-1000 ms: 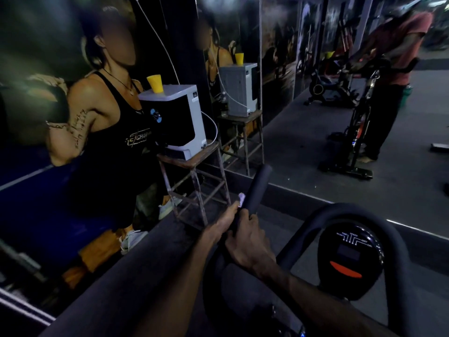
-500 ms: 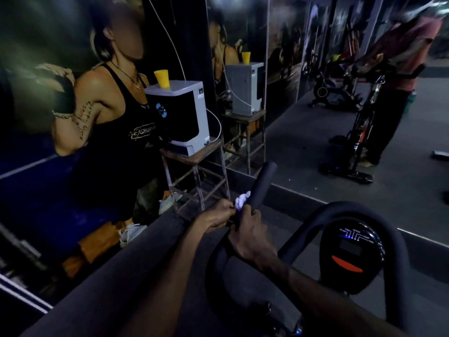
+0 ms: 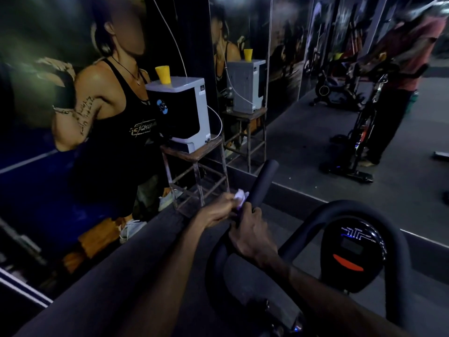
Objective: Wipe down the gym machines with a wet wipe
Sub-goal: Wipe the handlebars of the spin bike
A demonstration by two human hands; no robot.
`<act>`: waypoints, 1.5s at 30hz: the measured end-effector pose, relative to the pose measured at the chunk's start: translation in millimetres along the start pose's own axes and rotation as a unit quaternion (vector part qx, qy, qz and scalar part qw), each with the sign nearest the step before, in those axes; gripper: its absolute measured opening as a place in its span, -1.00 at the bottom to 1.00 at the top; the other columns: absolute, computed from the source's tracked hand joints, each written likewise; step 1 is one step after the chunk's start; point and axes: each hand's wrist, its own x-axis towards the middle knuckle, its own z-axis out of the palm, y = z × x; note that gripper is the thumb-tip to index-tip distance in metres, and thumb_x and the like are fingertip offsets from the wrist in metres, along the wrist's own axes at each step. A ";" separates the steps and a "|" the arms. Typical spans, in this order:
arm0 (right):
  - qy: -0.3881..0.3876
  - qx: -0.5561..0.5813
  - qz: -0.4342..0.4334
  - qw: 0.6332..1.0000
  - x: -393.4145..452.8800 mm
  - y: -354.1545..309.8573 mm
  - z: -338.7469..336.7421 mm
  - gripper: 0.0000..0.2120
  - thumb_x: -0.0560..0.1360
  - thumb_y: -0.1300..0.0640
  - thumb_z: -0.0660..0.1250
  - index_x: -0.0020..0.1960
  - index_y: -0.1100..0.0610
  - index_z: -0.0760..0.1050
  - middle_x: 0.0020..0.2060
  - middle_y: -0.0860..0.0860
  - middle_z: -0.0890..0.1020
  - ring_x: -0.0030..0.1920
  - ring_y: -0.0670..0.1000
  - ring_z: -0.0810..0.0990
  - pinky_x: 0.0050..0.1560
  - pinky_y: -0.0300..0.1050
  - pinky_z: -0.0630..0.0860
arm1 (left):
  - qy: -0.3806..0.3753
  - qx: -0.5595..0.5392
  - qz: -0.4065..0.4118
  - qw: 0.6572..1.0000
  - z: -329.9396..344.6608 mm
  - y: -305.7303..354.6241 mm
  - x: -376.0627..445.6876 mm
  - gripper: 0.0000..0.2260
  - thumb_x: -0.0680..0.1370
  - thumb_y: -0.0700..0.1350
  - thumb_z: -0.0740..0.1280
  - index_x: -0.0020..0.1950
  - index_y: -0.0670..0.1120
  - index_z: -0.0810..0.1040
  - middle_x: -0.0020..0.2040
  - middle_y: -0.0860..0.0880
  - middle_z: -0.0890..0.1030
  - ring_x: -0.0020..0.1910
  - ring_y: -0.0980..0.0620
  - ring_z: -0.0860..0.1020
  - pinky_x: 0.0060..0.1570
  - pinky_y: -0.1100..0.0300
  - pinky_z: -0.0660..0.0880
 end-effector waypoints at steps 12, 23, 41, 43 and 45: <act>0.003 0.001 -0.004 1.000 3.5 2.9 3.0 -0.70 0.56 0.02 0.22 0.22 0.11 0.28 0.10 0.15 0.40 0.10 0.33 0.54 0.05 0.13 0.48 | -0.101 0.030 -0.029 0.994 -9.0 -1.0 -49.1 -0.75 0.62 -0.39 0.18 0.01 -0.17 0.62 -0.08 -0.13 0.65 -0.10 -0.02 0.59 -0.10 0.17 0.52; 0.025 0.013 0.006 1.000 5.9 5.4 7.2 -0.65 0.56 -0.10 0.27 0.17 0.11 0.31 0.06 0.13 0.42 0.10 0.31 0.54 0.06 0.12 0.48 | 0.070 -0.113 0.013 0.991 0.3 -33.5 -87.9 -0.88 0.57 -0.36 0.30 -0.01 -0.21 0.60 -0.21 0.01 0.71 -0.21 0.10 0.64 -0.10 0.28 0.55; 0.069 -0.014 -0.265 0.962 -1.5 8.9 7.9 -0.76 0.41 0.18 0.33 0.05 0.18 0.62 -0.09 0.08 0.69 -0.08 0.18 0.63 -0.07 -0.07 0.41 | 0.238 -0.011 0.136 0.962 9.1 1.0 -153.6 -0.82 0.70 -0.16 0.13 -0.03 -0.03 0.47 -0.11 0.02 0.57 -0.15 0.15 0.52 -0.10 0.36 0.45; 0.069 0.001 -0.249 0.966 1.4 3.3 -4.3 -0.87 0.49 0.18 0.34 -0.05 0.20 0.62 -0.13 0.12 0.69 -0.09 0.21 0.64 -0.12 -0.06 0.46 | 0.255 -0.031 0.127 0.958 8.1 -4.4 -156.5 -0.85 0.70 -0.11 0.11 -0.01 0.02 0.42 -0.03 -0.05 0.60 -0.08 0.05 0.57 -0.01 0.20 0.50; 0.075 0.000 -0.231 0.970 7.2 -0.1 -19.0 -0.85 0.53 0.12 0.35 -0.08 0.21 0.61 -0.14 0.17 0.67 -0.08 0.20 0.64 -0.14 -0.07 0.45 | 0.256 -0.055 0.085 0.961 6.2 -7.1 -162.9 -0.89 0.71 -0.06 0.07 0.05 0.01 0.37 0.04 -0.09 0.60 -0.09 0.02 0.59 -0.13 0.19 0.52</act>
